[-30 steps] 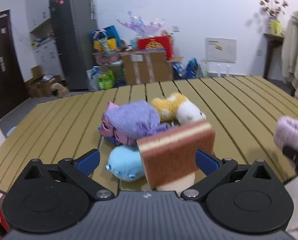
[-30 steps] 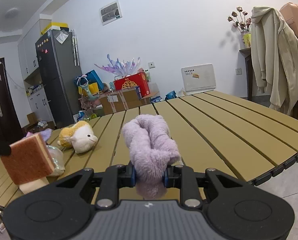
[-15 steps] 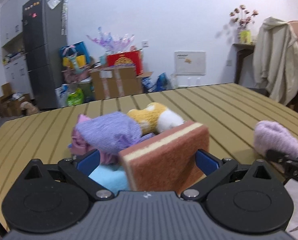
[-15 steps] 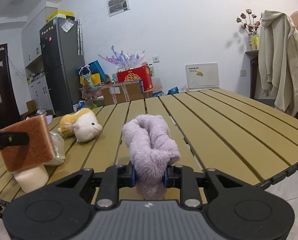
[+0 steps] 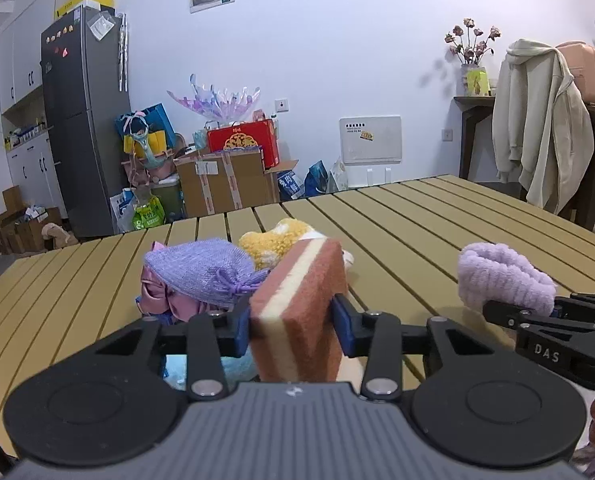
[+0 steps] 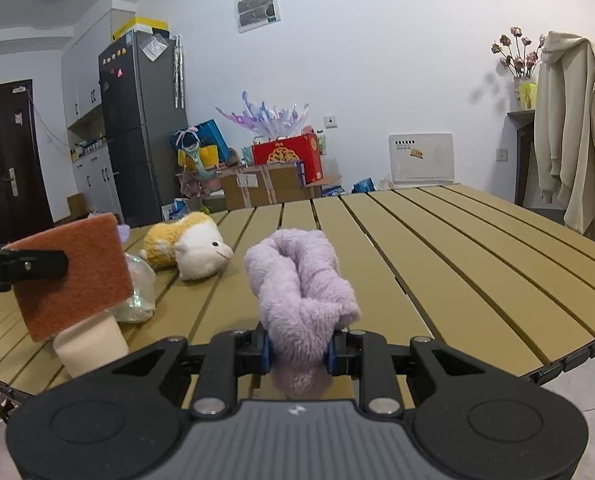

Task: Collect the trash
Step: 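Grasp the lilac sock with the right tool while the left tool grasps the sponge, then carry the sponge and sock down toward the black bin with both tools, then open the left tool over the bin to drop the sponge, then move the right tool over the bin and open it to drop the sock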

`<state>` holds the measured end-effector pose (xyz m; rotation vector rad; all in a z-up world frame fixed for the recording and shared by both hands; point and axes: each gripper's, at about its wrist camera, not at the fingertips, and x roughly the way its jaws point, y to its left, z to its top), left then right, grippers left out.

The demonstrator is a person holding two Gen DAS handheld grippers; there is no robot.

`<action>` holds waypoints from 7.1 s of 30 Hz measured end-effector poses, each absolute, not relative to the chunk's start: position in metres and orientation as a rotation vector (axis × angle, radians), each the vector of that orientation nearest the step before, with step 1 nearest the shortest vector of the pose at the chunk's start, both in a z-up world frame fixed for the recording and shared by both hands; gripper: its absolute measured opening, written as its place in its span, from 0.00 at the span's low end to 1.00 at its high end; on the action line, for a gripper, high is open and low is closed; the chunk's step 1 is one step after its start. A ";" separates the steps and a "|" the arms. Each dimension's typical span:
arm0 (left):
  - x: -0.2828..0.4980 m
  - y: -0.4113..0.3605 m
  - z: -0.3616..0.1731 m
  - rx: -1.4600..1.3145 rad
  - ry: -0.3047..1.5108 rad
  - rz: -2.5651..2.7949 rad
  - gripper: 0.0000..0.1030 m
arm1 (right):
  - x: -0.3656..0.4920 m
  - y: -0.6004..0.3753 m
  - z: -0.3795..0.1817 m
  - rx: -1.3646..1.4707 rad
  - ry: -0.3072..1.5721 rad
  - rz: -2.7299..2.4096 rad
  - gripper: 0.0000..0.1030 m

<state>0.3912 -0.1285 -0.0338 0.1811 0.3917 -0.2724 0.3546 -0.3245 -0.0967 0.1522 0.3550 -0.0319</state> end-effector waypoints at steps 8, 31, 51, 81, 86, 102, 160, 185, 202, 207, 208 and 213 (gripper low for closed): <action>0.359 -0.130 -0.011 0.200 0.345 -0.241 0.38 | 0.331 -0.324 -0.091 0.158 0.328 0.006 0.22; 0.232 -0.088 0.011 0.145 0.339 -0.179 0.38 | 0.200 -0.291 -0.066 0.050 0.329 0.055 0.22; 0.162 -0.022 -0.038 0.119 0.478 -0.092 0.38 | 0.126 -0.231 -0.093 -0.066 0.501 0.085 0.22; 0.195 0.023 -0.189 0.073 0.897 0.057 0.38 | 0.155 -0.261 -0.239 0.030 0.920 -0.084 0.22; 0.205 0.022 -0.192 0.074 0.938 0.083 0.38 | 0.169 -0.264 -0.240 0.035 0.905 -0.096 0.22; 0.250 0.001 -0.185 0.082 0.968 0.143 0.38 | 0.201 -0.284 -0.253 0.060 0.897 -0.154 0.22; 0.321 -0.120 -0.240 0.072 1.170 0.019 1.00 | 0.219 -0.316 -0.267 0.101 0.886 -0.239 0.22; 0.310 -0.077 -0.211 0.057 1.071 0.008 1.00 | 0.209 -0.293 -0.245 0.079 0.912 -0.211 0.23; 0.290 -0.003 -0.190 -0.004 1.023 0.035 1.00 | 0.211 -0.238 -0.211 0.034 0.875 -0.116 0.23; 0.285 0.019 -0.187 -0.025 1.019 0.064 1.00 | 0.214 -0.214 -0.205 0.009 0.866 -0.066 0.23; 0.284 0.023 -0.188 -0.029 1.019 0.070 1.00 | 0.216 -0.209 -0.204 0.003 0.865 -0.055 0.23; 0.281 0.039 -0.189 -0.037 1.022 0.105 1.00 | 0.224 -0.189 -0.208 -0.007 0.873 -0.019 0.23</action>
